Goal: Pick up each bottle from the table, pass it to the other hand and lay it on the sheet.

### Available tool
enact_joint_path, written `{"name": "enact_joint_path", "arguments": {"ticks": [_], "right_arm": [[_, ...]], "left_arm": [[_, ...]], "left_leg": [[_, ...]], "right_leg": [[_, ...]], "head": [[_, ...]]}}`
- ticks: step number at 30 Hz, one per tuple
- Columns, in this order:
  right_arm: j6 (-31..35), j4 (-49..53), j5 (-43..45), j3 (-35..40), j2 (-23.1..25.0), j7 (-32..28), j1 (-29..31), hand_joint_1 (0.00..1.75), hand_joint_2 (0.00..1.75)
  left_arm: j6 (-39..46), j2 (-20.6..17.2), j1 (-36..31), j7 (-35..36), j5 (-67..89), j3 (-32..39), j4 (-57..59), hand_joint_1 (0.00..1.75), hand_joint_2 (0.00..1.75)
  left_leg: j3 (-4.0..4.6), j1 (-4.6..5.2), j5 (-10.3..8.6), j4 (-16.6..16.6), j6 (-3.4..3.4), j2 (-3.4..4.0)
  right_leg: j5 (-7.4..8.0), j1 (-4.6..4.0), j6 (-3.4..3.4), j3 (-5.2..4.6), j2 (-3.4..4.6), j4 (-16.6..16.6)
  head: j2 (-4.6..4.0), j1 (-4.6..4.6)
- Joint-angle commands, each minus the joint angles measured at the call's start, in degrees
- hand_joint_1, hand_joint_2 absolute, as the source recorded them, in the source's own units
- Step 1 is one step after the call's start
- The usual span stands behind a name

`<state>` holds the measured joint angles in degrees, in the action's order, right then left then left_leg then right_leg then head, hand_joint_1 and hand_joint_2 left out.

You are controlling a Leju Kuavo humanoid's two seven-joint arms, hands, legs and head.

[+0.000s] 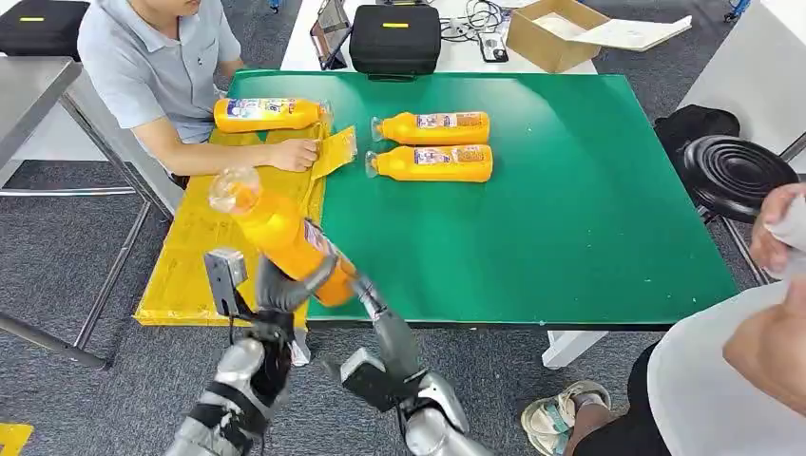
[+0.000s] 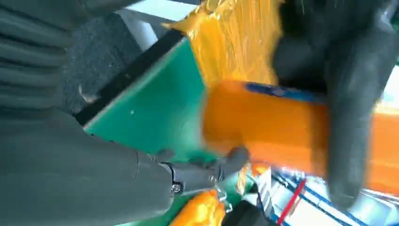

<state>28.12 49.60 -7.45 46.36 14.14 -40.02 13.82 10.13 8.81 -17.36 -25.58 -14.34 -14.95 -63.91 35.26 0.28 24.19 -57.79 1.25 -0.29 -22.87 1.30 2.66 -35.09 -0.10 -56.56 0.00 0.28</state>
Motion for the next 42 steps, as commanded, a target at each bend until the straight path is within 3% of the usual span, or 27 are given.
{"name": "enact_joint_path", "arguments": {"ticks": [1, 4, 5, 18, 20, 21, 22, 25, 28, 34, 42], "right_arm": [[7.77, 4.95, 5.64, -9.02, -0.83, 0.02, -3.56, 0.00, 0.00], [5.84, 3.32, 6.33, -10.63, -0.45, 0.02, -3.51, 0.00, 0.00], [3.38, 0.41, 7.14, -11.10, 0.10, 0.02, -2.76, 0.00, 0.00], [3.38, 0.41, 7.14, -11.10, 0.10, 0.02, -2.76, 0.00, 0.00], [1.77, -2.70, 7.07, -11.31, 0.84, 0.02, -1.92, 0.00, 0.00], [-0.49, -4.95, 7.26, -11.38, 1.42, 0.02, -1.06, 0.00, 0.00], [-1.98, -6.31, 6.59, -10.97, 1.81, 0.02, -0.30, 0.00, 0.00], [-3.19, -8.58, 5.38, -9.57, 2.71, 0.02, 1.33, 0.00, 0.00], [-5.21, -11.92, 4.91, -8.33, 3.67, 0.02, 2.70, 0.00, 0.00], [-7.30, -14.30, 3.91, -6.07, 4.59, 0.02, 3.94, 0.00, 0.00], [-8.44, -15.57, 3.91, -5.29, 4.92, 0.02, 4.60, 0.00, 0.00]], "left_arm": [[5.38, -6.42, -6.03, 1.61, 7.57, 3.32, 6.28, 1.75, 1.75], [6.43, -6.24, -6.98, 3.17, 9.79, 3.65, 6.92, 1.75, 1.75], [10.62, -6.53, -7.85, 2.43, 14.60, 2.56, 8.20, 1.75, 1.75], [10.62, -6.53, -7.85, 2.43, 14.60, 2.56, 8.20, 1.75, 1.75], [22.34, -7.91, -10.39, 1.38, 27.95, -1.22, 12.95, 1.75, 1.75], [29.87, -8.50, -13.47, 4.90, 41.64, -3.01, 19.27, 1.75, 1.75], [29.87, -6.92, -15.36, 8.21, 56.91, 1.98, 23.34, 1.75, 1.75], [29.87, -6.64, -20.94, 15.59, 70.41, 0.90, 34.19, 1.75, 1.75], [29.03, -5.93, -25.16, 19.93, 74.83, -0.03, 43.88, 1.75, 1.75], [24.18, -6.96, -27.99, 29.21, 80.45, -2.15, 48.99, 1.75, 1.75], [17.96, -7.30, -28.66, 32.29, 80.56, -1.25, 50.26, 1.75, 1.75]], "left_leg": [[-0.38, -0.15, 0.14, 0.06, -0.13, 0.01], [-0.27, -0.16, 0.14, -0.01, -0.09, 0.07], [-0.19, -0.15, 0.10, -0.02, -0.08, 0.06], [-0.07, -0.05, 0.03, 0.04, -0.05, -0.03], [-0.13, -0.09, 0.06, 0.02, -0.07, -0.04], [-0.25, -0.14, 0.10, 0.02, -0.11, -0.05], [-0.20, -0.13, 0.05, 0.03, -0.09, -0.11], [-0.21, -0.13, 0.01, 0.05, -0.10, -0.09], [-0.20, -0.12, 0.00, 0.03, -0.09, -0.17], [-0.15, -0.13, 0.02, 0.00, -0.14, 0.08], [-0.16, -0.17, 0.07, -0.05, -0.14, 0.18]], "right_leg": [[-0.12, -0.16, -0.19, 0.40, 0.02, 0.10], [-0.11, -0.14, -0.14, 0.30, 0.02, 0.02], [-0.09, -0.13, -0.12, 0.23, 0.00, 0.01], [-0.04, -0.02, -0.08, 0.10, -0.03, 0.02], [-0.07, -0.06, -0.10, 0.18, -0.04, 0.03], [-0.11, -0.12, -0.15, 0.31, -0.05, 0.04], [-0.08, -0.10, -0.13, 0.28, -0.11, 0.04], [-0.04, -0.10, -0.14, 0.26, -0.09, 0.05], [-0.03, -0.08, -0.12, 0.28, -0.12, 0.05], [0.06, -0.11, -0.27, 0.14, 0.00, 0.01], [0.04, -0.15, -0.28, 0.17, 0.10, -0.03]], "head": [[0.00, 0.00], [0.00, -0.02], [0.00, -0.02], [0.00, -0.02], [0.00, -0.02], [0.00, -0.02], [0.00, -0.02], [0.00, -0.04], [0.00, -0.04], [0.00, -0.07], [0.00, -0.02]]}}
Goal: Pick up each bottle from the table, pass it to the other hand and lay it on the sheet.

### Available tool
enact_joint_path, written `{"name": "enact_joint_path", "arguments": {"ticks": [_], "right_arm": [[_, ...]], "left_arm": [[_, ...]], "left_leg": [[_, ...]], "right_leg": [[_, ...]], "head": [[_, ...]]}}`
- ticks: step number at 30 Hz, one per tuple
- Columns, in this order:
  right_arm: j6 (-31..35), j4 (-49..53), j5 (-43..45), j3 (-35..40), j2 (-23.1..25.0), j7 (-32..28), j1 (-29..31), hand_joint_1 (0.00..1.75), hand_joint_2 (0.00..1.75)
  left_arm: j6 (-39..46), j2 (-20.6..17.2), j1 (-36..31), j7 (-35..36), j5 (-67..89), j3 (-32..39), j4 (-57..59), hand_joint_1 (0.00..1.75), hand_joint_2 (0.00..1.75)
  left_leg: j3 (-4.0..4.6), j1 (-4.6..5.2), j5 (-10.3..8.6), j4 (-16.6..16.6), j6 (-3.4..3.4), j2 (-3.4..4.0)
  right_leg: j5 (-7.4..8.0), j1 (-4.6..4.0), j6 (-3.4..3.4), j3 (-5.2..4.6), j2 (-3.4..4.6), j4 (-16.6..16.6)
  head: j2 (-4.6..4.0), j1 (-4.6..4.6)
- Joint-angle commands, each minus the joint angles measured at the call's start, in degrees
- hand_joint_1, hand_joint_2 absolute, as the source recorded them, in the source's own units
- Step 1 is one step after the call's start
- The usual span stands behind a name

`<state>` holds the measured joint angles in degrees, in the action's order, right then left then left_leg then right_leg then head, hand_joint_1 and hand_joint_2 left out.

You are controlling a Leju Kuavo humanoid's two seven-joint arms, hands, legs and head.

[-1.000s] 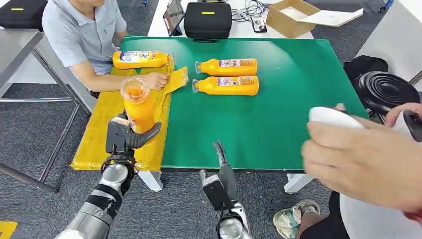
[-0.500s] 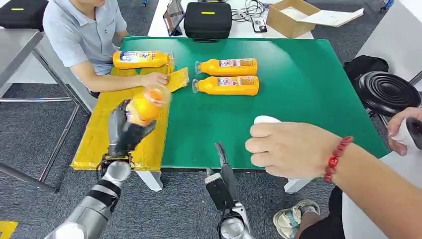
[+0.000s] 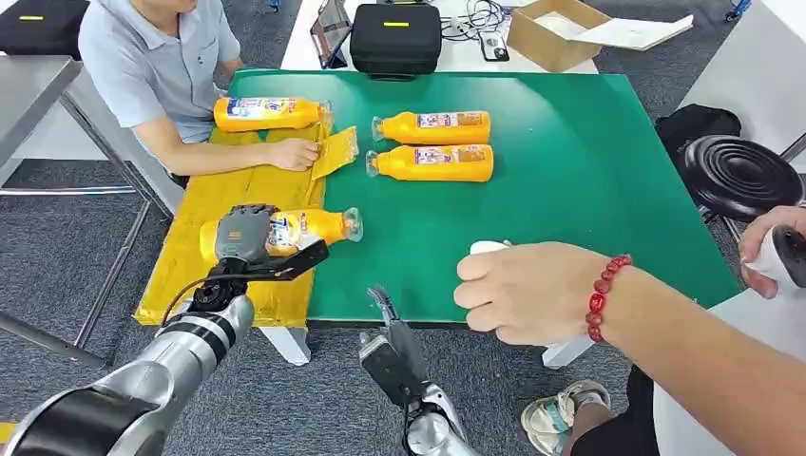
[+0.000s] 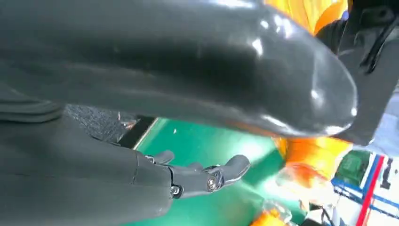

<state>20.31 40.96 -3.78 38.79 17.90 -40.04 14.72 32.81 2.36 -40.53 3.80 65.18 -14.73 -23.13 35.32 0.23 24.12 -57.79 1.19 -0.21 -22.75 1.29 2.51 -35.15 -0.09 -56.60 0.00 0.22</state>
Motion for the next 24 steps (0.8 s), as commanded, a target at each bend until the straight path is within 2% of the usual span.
{"name": "enact_joint_path", "arguments": {"ticks": [1, 5, 8, 10, 12, 15, 24], "right_arm": [[-0.82, -7.30, 0.31, 2.29, 1.26, 0.04, 3.78, 0.00, 0.00], [-1.63, -7.97, 0.29, 2.58, 1.46, 0.04, 4.02, 0.00, 0.00], [-1.84, -7.58, 0.11, 2.89, 1.39, 0.04, 3.82, 0.00, 0.00], [-1.47, -7.19, -0.02, 2.92, 1.27, 0.04, 3.62, 0.00, 0.00], [-1.64, -6.69, -0.18, 3.15, 1.09, 0.04, 3.39, 0.00, 0.00], [-1.58, -6.41, -0.26, 3.24, 0.96, 0.04, 3.20, 0.00, 0.00], [-1.41, -5.70, -0.70, 3.44, 0.51, 0.04, 2.84, 0.00, 0.00]], "left_arm": [[-7.13, -0.92, -5.75, 4.59, 1.83, -1.95, 10.11, 1.75, 1.75], [-12.00, -1.04, -5.70, 6.04, 0.69, -0.59, 10.22, 1.75, 1.75], [-14.78, -0.86, -4.93, 3.27, -2.46, 2.65, 9.30, 1.75, 1.75], [-16.41, -0.49, -4.52, 0.67, -4.84, 5.05, 9.06, 0.02, 1.75], [-18.45, -0.12, -4.24, -2.63, -6.44, 6.34, 8.67, 0.00, 1.75], [-20.31, 0.25, -4.44, -4.47, -6.18, 5.84, 8.39, 0.00, 1.75], [-27.66, -0.06, -4.25, -11.10, -8.23, 6.21, 6.85, 0.00, 1.75]], "left_leg": [[-0.28, -0.15, 0.18, -0.10, -0.11, 0.09], [-0.14, -0.10, 0.10, -0.05, -0.08, 0.07], [-0.29, -0.18, 0.21, -0.11, -0.14, 0.12], [-0.34, -0.18, 0.20, -0.05, -0.14, 0.07], [-0.17, -0.03, 0.07, 0.03, -0.06, 0.05], [-0.40, -0.17, 0.19, -0.03, -0.12, 0.03], [-0.30, -0.10, 0.10, -0.01, -0.10, -0.03]], "right_leg": [[-0.12, -0.16, -0.16, 0.31, 0.07, -0.01], [-0.06, -0.10, -0.12, 0.16, 0.06, -0.01], [-0.13, -0.19, -0.20, 0.31, 0.12, -0.04], [-0.15, -0.19, -0.20, 0.37, 0.06, 0.01], [-0.04, -0.04, -0.09, 0.17, 0.08, 0.03], [-0.15, -0.18, -0.20, 0.44, 0.04, 0.05], [-0.08, -0.10, -0.15, 0.34, 0.01, 0.04]], "head": [[0.00, 0.00], [0.00, 0.02], [0.00, 0.02], [0.00, 0.02], [0.00, 0.02], [0.00, 0.02], [0.00, 0.02]]}}
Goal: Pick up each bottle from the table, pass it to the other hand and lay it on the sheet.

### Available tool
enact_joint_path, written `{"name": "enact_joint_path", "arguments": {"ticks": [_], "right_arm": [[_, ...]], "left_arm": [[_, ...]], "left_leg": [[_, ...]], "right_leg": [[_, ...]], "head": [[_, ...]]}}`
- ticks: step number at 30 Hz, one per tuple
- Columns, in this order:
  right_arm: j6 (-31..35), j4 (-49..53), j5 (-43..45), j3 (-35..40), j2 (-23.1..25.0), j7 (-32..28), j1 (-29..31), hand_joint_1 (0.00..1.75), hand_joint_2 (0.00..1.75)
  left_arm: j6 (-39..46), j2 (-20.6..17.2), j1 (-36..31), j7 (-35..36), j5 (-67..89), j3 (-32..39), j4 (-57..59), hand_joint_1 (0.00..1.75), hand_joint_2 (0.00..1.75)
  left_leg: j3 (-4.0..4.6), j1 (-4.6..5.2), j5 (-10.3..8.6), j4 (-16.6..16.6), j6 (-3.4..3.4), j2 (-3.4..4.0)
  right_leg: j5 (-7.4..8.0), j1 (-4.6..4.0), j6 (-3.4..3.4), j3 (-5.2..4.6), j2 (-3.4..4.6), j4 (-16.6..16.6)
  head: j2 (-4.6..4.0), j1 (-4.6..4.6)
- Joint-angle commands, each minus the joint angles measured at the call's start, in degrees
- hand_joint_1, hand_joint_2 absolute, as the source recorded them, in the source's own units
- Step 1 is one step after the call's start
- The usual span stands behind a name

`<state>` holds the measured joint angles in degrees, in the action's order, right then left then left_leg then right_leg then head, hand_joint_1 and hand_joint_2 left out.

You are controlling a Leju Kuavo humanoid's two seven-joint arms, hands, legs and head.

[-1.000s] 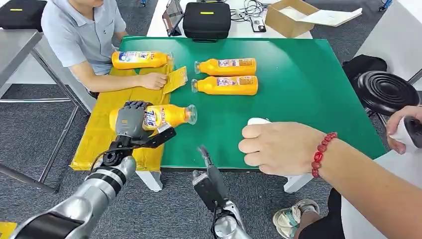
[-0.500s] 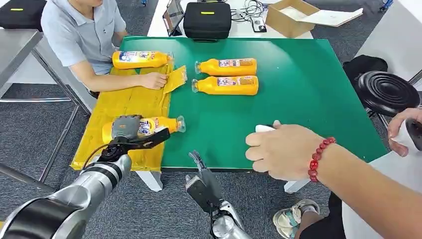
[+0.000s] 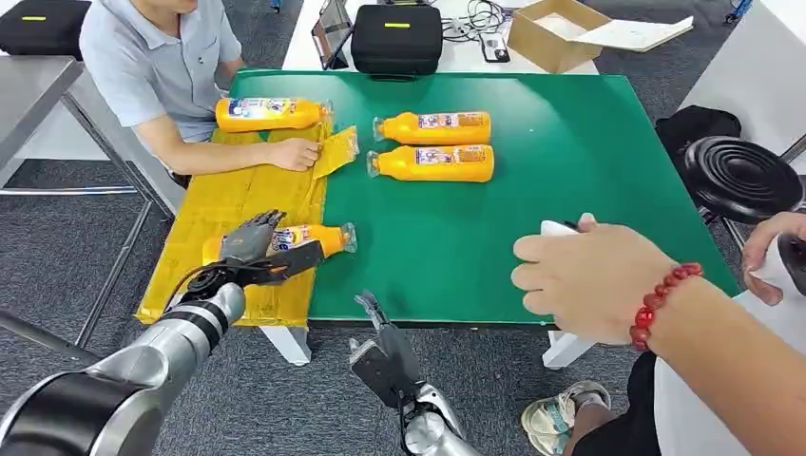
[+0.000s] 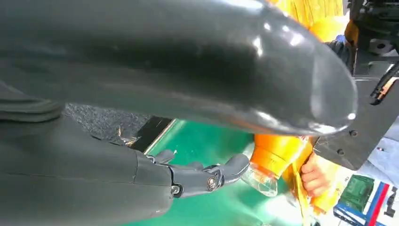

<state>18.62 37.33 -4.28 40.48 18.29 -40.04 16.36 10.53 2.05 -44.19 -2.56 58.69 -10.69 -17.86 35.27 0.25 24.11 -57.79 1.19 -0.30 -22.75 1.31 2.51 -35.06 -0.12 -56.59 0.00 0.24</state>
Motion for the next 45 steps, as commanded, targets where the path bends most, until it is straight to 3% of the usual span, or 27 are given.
{"name": "enact_joint_path", "arguments": {"ticks": [1, 4, 6, 7, 9, 12, 19, 21, 24, 26, 27, 28, 30, 32, 33, 34, 36, 38, 45], "right_arm": [[0.27, -2.07, -0.20, 1.76, 0.11, 0.04, 1.20, 0.00, 0.00], [0.38, -1.70, -0.29, 1.85, 0.00, 0.04, 1.09, 0.00, 0.00], [1.09, -0.65, -0.28, 1.86, -0.37, 0.04, 0.61, 0.00, 0.00], [1.09, -0.65, -0.28, 1.86, -0.37, 0.04, 0.61, 0.00, 0.00], [1.44, 0.11, -0.33, 2.11, -0.71, 0.04, 0.39, 0.00, 0.00], [1.51, 0.09, -0.44, 2.38, -0.80, 0.04, 0.39, 0.00, 0.00], [1.84, 0.49, -0.43, 2.51, -0.98, 0.04, 0.20, 0.00, 0.00], [2.86, 1.12, -0.17, 2.13, -1.14, 0.04, -0.01, 0.00, 0.00], [3.67, 2.51, -0.37, 1.94, -1.63, 0.04, -0.30, 0.00, 0.00], [7.79, 6.06, -2.70, 2.65, -3.39, 0.04, -0.79, 0.00, 0.00], [14.82, 5.03, -7.46, 2.56, -5.14, 0.04, 0.48, 0.00, 1.75], [14.92, 5.78, -8.22, 1.82, -6.77, 0.04, 1.35, 0.00, 1.75], [21.38, 5.85, -14.59, -1.54, -9.24, 0.77, 2.48, 0.00, 1.75], [18.94, 8.41, -18.65, -5.88, -11.06, 1.51, 2.30, 0.00, 1.75], [21.38, 11.21, -34.25, -13.28, -11.23, 5.40, 0.99, 0.00, 1.75], [21.38, 13.35, -43.96, -18.28, -12.03, 9.89, 0.61, 0.00, 1.75], [21.38, 13.35, -52.91, -22.40, -14.20, 15.16, 2.02, 0.00, 1.75], [21.38, 10.69, -51.58, -23.13, -15.34, 13.82, 3.97, 0.00, 1.75], [17.92, -2.35, -49.53, -22.20, -15.03, 17.33, 12.45, 0.00, 1.75]], "left_arm": [[-5.38, 0.24, -0.59, -4.74, -1.74, 2.16, 1.58, 0.00, 1.75], [-5.02, 0.80, 0.15, -9.56, -5.47, 4.88, 0.05, 0.00, 1.75], [-2.02, 2.66, 1.92, -20.87, -14.54, 11.03, -3.57, 0.00, 1.75], [-2.02, 2.66, 1.92, -20.87, -14.54, 11.03, -3.57, 0.00, 1.75], [-1.53, 4.71, 4.19, -30.67, -22.84, 14.94, -8.54, 0.00, 1.75], [-6.16, 6.94, 7.08, -36.67, -34.88, 19.19, -16.23, 0.00, 1.75], [-11.14, 7.50, 11.73, -36.39, -52.41, 18.09, -29.76, 0.00, 1.75], [-12.64, 9.48, 13.26, -33.07, -63.57, 20.25, -34.93, 0.00, 1.75], [-13.67, 9.88, 14.87, -31.36, -68.29, 19.91, -39.02, 0.00, 1.75], [-15.37, 9.41, 17.08, -29.25, -74.03, 17.66, -43.46, 0.00, 1.75], [-15.88, 9.09, 19.20, -27.91, -75.89, 15.75, -46.87, 0.00, 1.75], [-15.63, 8.94, 20.47, -27.81, -76.26, 14.86, -48.43, 0.00, 1.75], [-14.96, 8.37, 22.85, -27.61, -76.99, 12.94, -50.90, 0.00, 1.75], [-13.97, 7.86, 24.58, -27.90, -77.12, 11.72, -52.18, 0.00, 1.75], [-12.87, 7.63, 25.82, -28.42, -76.81, 11.11, -53.16, 0.00, 1.75], [-10.74, 7.40, 26.81, -28.34, -74.94, 10.75, -53.59, 0.00, 1.75], [-9.69, 7.14, 29.12, -28.08, -73.55, 9.66, -54.81, 0.00, 1.75], [-9.37, 7.20, 29.93, -28.30, -73.25, 9.13, -54.79, 0.00, 1.75], [-9.43, 8.59, 29.22, -27.97, -72.82, 6.51, -51.68, 0.00, 1.75]], "left_leg": [[-0.20, -0.06, 0.06, 0.02, -0.07, 0.02], [-0.31, -0.10, 0.10, 0.02, -0.08, 0.01], [-0.29, -0.10, 0.09, 0.00, -0.08, 0.03], [-0.24, -0.06, 0.05, 0.02, -0.05, -0.06], [-0.27, -0.06, 0.05, 0.02, -0.05, -0.05], [-0.17, -0.03, 0.02, 0.01, -0.01, -0.06], [-0.20, -0.08, 0.09, -0.03, -0.08, 0.09], [-0.21, -0.12, 0.10, -0.04, -0.09, 0.01], [-0.15, -0.08, 0.07, -0.02, -0.05, 0.07], [-0.17, -0.09, 0.09, -0.02, -0.04, 0.13], [-0.27, -0.15, 0.17, -0.07, -0.06, 0.12], [-0.33, -0.18, 0.21, -0.06, -0.08, 0.11], [-0.18, -0.04, 0.04, 0.04, -0.01, 0.08], [-0.25, -0.02, 0.05, 0.06, -0.01, 0.06], [-0.17, 0.01, 0.02, 0.04, 0.00, 0.00], [-0.25, -0.02, 0.08, 0.01, -0.01, -0.03], [-0.10, 0.05, 0.02, 0.01, 0.00, -0.04], [-0.09, 0.11, 0.00, 0.06, 0.01, 0.00], [-0.08, 0.04, 0.02, -0.01, 0.01, 0.00]], "right_leg": [[-0.05, -0.07, -0.10, 0.20, 0.01, 0.04], [-0.07, -0.11, -0.14, 0.33, 0.02, 0.07], [-0.06, -0.10, -0.12, 0.31, 0.03, 0.05], [-0.06, -0.07, -0.09, 0.27, -0.06, 0.05], [-0.08, -0.06, -0.10, 0.28, -0.05, 0.05], [-0.07, -0.04, -0.07, 0.20, -0.07, 0.03], [-0.08, -0.10, -0.13, 0.18, 0.04, 0.02], [-0.11, -0.15, -0.14, 0.23, -0.04, 0.04], [-0.07, -0.11, -0.09, 0.12, 0.03, 0.04], [-0.07, -0.11, -0.09, 0.13, 0.07, 0.05], [-0.14, -0.18, -0.13, 0.27, 0.06, 0.06], [-0.17, -0.22, -0.16, 0.35, 0.04, 0.07], [-0.04, -0.07, -0.06, 0.16, 0.03, 0.10], [-0.06, -0.04, -0.06, 0.24, 0.01, 0.13], [-0.05, -0.01, -0.05, 0.17, -0.04, 0.10], [-0.10, -0.04, -0.08, 0.29, -0.07, 0.11], [-0.05, 0.03, -0.06, 0.13, -0.07, 0.07], [-0.02, 0.08, -0.03, 0.09, -0.04, 0.08], [0.01, 0.01, -0.05, 0.09, -0.02, 0.08]], "head": [[0.00, 0.00], [0.00, 0.00], [0.00, 0.00], [0.00, 0.00], [0.00, 0.00], [0.00, 0.02], [0.00, 0.00], [0.00, 0.00], [0.00, 0.00], [0.00, 0.00], [0.00, 0.00], [0.00, 0.02], [0.00, 0.02], [0.00, 0.02], [0.00, 0.00], [0.00, 0.02], [0.00, 0.00], [0.00, 0.02], [0.00, 0.00]]}}
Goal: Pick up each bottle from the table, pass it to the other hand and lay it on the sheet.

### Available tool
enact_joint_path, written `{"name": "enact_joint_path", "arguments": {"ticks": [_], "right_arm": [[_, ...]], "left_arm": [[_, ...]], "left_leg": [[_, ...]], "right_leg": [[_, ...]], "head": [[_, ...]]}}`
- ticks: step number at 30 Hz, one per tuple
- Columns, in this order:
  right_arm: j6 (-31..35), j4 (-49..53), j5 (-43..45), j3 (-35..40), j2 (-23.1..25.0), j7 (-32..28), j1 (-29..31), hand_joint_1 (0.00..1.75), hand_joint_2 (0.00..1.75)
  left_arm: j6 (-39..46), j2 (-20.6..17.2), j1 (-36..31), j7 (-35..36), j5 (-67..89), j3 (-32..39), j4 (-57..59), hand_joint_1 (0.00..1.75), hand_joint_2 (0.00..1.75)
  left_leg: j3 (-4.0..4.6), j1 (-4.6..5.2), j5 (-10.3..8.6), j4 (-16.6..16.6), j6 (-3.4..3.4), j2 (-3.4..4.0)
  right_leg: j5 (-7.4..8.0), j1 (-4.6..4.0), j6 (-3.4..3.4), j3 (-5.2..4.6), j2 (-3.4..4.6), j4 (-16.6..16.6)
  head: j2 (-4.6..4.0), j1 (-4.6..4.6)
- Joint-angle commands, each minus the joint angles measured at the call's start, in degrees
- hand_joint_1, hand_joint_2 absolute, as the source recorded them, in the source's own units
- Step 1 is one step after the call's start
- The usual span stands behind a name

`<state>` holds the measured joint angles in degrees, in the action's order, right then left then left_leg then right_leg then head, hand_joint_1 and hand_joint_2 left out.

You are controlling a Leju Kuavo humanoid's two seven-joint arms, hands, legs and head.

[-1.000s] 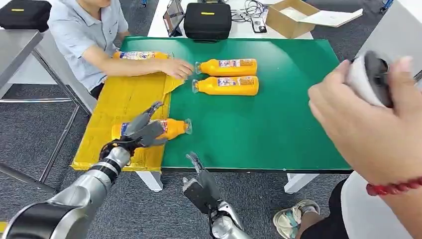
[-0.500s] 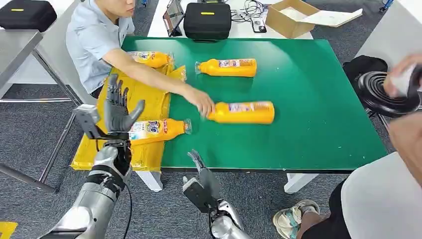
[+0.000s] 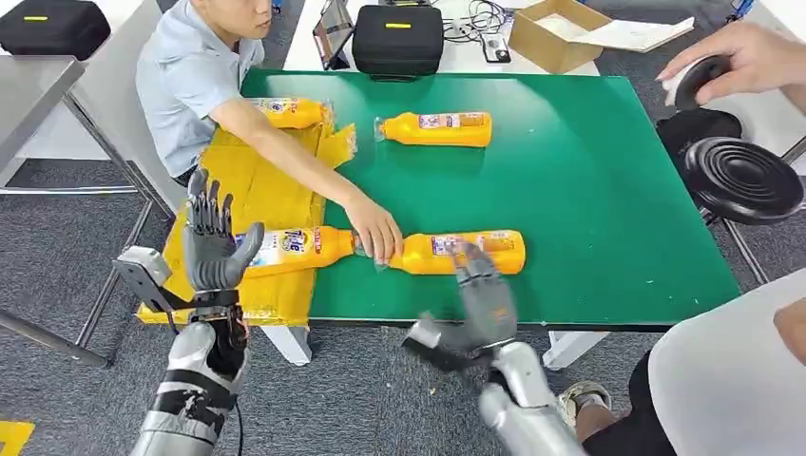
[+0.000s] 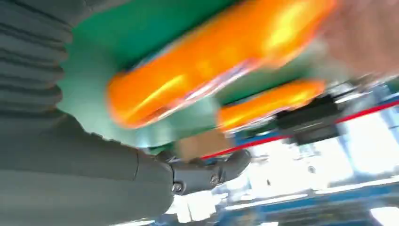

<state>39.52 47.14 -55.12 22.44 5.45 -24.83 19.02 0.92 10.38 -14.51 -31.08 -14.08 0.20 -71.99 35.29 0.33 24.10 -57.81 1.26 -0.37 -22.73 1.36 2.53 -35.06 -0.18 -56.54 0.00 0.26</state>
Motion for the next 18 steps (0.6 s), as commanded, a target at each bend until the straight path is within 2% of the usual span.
{"name": "enact_joint_path", "arguments": {"ticks": [1, 8, 18], "right_arm": [[-3.21, -13.58, 1.22, -3.97, -1.86, 2.39, 10.66, 0.00, 1.75], [-5.61, -23.63, 2.40, -4.72, -1.10, 4.97, 16.21, 0.00, 1.75], [-10.05, -29.47, 2.59, -5.22, -0.67, 8.01, 19.67, 0.00, 1.75]], "left_arm": [[0.21, 0.52, -0.80, 0.70, -0.18, -4.65, 2.88, 0.00, 1.75], [0.08, 0.75, -3.11, 1.42, -0.69, -7.24, 4.80, 0.00, 1.75], [-0.37, 1.76, -6.62, 2.60, -1.65, -9.80, 9.07, 0.00, 1.75]], "left_leg": [[-0.17, -0.07, 0.07, -0.02, -0.08, 0.05], [-0.15, -0.06, 0.02, 0.01, -0.07, 0.06], [-0.15, -0.11, 0.04, -0.07, -0.10, -0.05]], "right_leg": [[-0.05, -0.09, -0.11, 0.17, 0.01, 0.01], [-0.04, -0.10, -0.07, 0.13, 0.02, 0.01], [-0.08, -0.12, -0.12, 0.19, -0.08, -0.04]], "head": [[0.00, 0.00], [0.00, 0.02], [0.00, 0.00]]}}
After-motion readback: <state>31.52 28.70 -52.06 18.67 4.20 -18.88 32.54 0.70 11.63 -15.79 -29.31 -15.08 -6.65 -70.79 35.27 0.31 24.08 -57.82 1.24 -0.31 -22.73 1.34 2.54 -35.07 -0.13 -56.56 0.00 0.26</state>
